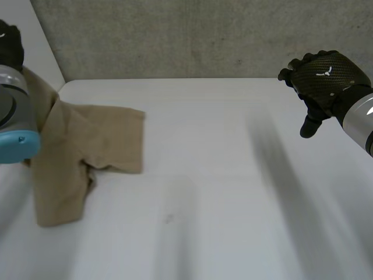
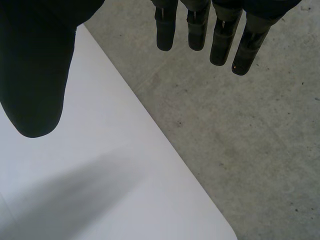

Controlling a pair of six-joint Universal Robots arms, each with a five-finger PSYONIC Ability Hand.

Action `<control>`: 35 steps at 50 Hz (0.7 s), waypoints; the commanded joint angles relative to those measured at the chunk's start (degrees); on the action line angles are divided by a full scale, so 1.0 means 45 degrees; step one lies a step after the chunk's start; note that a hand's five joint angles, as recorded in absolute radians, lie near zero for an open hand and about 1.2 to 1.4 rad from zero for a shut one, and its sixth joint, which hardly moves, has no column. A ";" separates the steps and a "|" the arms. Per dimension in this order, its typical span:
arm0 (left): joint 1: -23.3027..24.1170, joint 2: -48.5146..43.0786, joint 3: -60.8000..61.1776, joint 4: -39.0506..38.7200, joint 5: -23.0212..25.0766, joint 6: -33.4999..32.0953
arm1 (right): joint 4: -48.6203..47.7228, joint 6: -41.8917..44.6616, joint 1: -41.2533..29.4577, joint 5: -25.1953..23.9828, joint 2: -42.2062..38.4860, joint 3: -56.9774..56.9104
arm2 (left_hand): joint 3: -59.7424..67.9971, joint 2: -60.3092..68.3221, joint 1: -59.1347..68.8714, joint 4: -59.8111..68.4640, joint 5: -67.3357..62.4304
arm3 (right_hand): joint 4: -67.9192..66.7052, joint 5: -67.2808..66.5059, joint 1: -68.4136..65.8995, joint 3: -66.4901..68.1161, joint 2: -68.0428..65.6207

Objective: Fold the shorts.

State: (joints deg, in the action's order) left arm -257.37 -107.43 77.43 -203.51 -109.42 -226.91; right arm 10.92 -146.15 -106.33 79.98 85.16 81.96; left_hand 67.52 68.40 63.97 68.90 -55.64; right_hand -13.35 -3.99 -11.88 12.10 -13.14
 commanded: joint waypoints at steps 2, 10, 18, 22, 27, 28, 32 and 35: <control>0.3381 0.0164 0.0371 0.0068 0.0623 0.2765 | -0.0025 -0.0004 -0.0003 0.0000 0.0020 -0.0069 | 0.2773 0.2578 0.3563 0.2466 -0.3191 | 0.0745 0.0886 0.0418 -0.0466 0.0697; 0.7405 -0.2489 0.0080 -0.0088 0.2011 0.4096 | -0.0025 -0.0004 0.0134 0.0020 0.0098 -0.0147 | 0.2773 0.2578 0.3563 0.2466 -0.3191 | 0.0745 0.0886 0.0418 -0.0466 0.0697; 1.0005 -0.5733 -0.0839 -0.0888 0.2128 0.4076 | -0.0044 -0.0004 0.0114 0.0039 0.0411 -0.0128 | 0.2773 0.2578 0.3563 0.2466 -0.3191 | 0.0745 0.0886 0.0418 -0.0466 0.0697; 1.0455 -0.6067 -0.0898 -0.0987 0.2323 0.3940 | -0.0064 -0.0004 0.0134 0.0039 0.0509 -0.0127 | -0.7742 -0.7937 -0.6951 -0.8049 0.7323 | 0.0745 0.0886 0.0418 -0.0466 0.0697; 1.0651 -0.5600 -0.0722 -0.0948 0.2460 0.3588 | -0.0064 -0.0042 0.0192 0.0020 0.0548 -0.0224 | -1.2783 -1.2978 -1.1992 -1.3090 1.2364 | 0.0745 0.0886 0.0418 -0.0466 0.0697; 1.0651 -0.5154 -0.0626 -0.0870 0.2422 0.3472 | -0.0083 -0.0043 0.0212 0.0020 0.0548 -0.0244 | -1.2783 -1.2978 -1.1992 -1.3090 1.2364 | 0.0745 0.0886 0.0418 -0.0466 0.0697; 1.0184 -0.4019 0.0115 -0.0772 0.2421 0.3451 | -0.0180 -0.0101 0.0310 0.0039 0.0567 -0.0283 | -1.2783 -1.2978 -1.1992 -1.3090 1.2364 | 0.0745 0.0886 0.0418 -0.0466 0.0697; 0.9189 -0.2420 0.1208 -0.0499 0.2421 0.3548 | -0.0220 -0.0393 0.0251 0.0059 0.0548 -0.0284 | -1.2783 -1.2978 -1.1992 -1.3090 1.2364 | 0.0745 0.0886 0.0418 -0.0466 0.0697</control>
State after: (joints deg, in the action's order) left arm -209.59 -130.79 74.90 -207.58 -98.46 -211.08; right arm 10.50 -146.35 -105.30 80.10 87.71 80.92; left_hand 12.05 11.44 11.34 11.59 -2.66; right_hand -13.35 -3.99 -11.88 12.10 -13.14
